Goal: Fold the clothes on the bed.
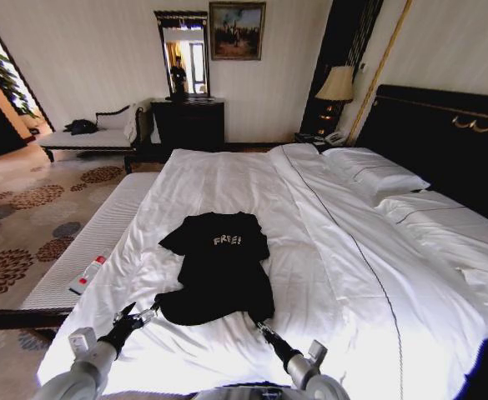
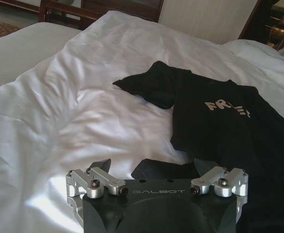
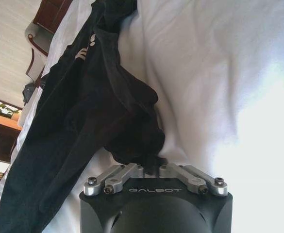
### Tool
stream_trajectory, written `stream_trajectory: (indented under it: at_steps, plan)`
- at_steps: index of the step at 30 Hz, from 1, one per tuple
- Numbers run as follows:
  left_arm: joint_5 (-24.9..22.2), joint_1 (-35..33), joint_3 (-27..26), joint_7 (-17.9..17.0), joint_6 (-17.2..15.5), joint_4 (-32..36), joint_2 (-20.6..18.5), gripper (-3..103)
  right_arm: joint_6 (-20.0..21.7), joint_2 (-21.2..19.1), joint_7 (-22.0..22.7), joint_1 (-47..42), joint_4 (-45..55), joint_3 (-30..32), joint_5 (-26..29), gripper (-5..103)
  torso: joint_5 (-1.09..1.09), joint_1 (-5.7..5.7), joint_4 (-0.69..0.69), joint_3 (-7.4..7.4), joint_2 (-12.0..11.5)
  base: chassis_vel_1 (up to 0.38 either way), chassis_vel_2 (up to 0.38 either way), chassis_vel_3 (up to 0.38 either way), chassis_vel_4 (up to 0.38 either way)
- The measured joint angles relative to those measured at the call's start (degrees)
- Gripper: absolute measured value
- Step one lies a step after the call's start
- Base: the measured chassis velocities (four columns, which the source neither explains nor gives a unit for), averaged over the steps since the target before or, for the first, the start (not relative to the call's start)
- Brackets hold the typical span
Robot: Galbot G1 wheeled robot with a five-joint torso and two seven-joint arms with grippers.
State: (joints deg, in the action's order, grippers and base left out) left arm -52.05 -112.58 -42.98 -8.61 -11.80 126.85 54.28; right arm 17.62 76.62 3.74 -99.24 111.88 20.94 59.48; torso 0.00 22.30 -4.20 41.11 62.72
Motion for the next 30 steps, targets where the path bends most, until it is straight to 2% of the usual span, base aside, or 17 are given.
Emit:
stream_trajectory:
  at_steps: [1,3,9,14,15,17,19,21,30]
  plan:
    - [0.0,0.0,0.0,0.0,0.0,0.0,0.0,96,0.0,0.0,0.0,0.0,0.0,0.0,0.0,10,0.00,0.00,0.00,0.00,0.0,0.000,0.000,0.000,0.000]
    - [0.1,-0.1,-0.1,0.1,0.0,-0.2,0.1,96,0.0,0.0,0.0,-0.2,0.0,0.1,0.0,2,0.00,0.00,0.00,0.00,0.0,0.000,0.000,0.000,0.000]
    - [-0.4,1.0,0.8,0.1,0.0,-2.4,0.7,96,0.0,0.0,0.1,-0.6,0.7,0.1,-0.1,0,0.00,0.00,0.00,0.00,0.0,0.000,0.000,0.000,0.000]
    - [-0.2,4.0,4.1,0.1,0.0,-6.1,1.3,97,0.0,0.0,0.3,-1.0,1.3,0.4,-0.2,0,0.01,0.00,0.00,0.00,0.0,0.000,0.000,0.000,0.000]
    - [0.3,4.9,5.0,0.2,0.0,-7.0,1.5,92,0.1,0.1,0.3,-1.0,1.3,0.5,-0.2,0,0.00,0.00,0.00,0.00,0.0,0.000,0.000,0.000,0.000]
    - [0.7,5.9,5.9,0.3,0.0,-7.7,1.8,92,0.1,0.3,0.3,-1.1,1.3,0.5,-0.2,0,-0.01,0.00,0.00,0.00,0.0,0.000,0.000,0.000,0.000]
    - [1.3,8.2,7.9,0.3,0.1,-9.0,2.4,84,0.1,0.6,0.4,-1.1,1.4,0.6,-0.2,0,-0.01,0.00,-0.01,0.00,0.0,0.000,0.000,0.000,0.000]
    - [1.7,9.2,8.7,0.3,0.2,-9.4,2.5,81,0.1,0.7,0.4,-1.2,1.5,0.6,-0.3,0,0.00,0.00,0.00,0.00,0.0,0.000,0.000,0.000,0.000]
    - [3.2,14.1,11.4,-0.6,-0.2,-10.7,1.8,79,0.2,1.2,0.5,-1.4,2.0,0.5,-0.8,0,0.00,0.00,-0.01,0.00,0.0,0.000,0.000,0.000,0.000]
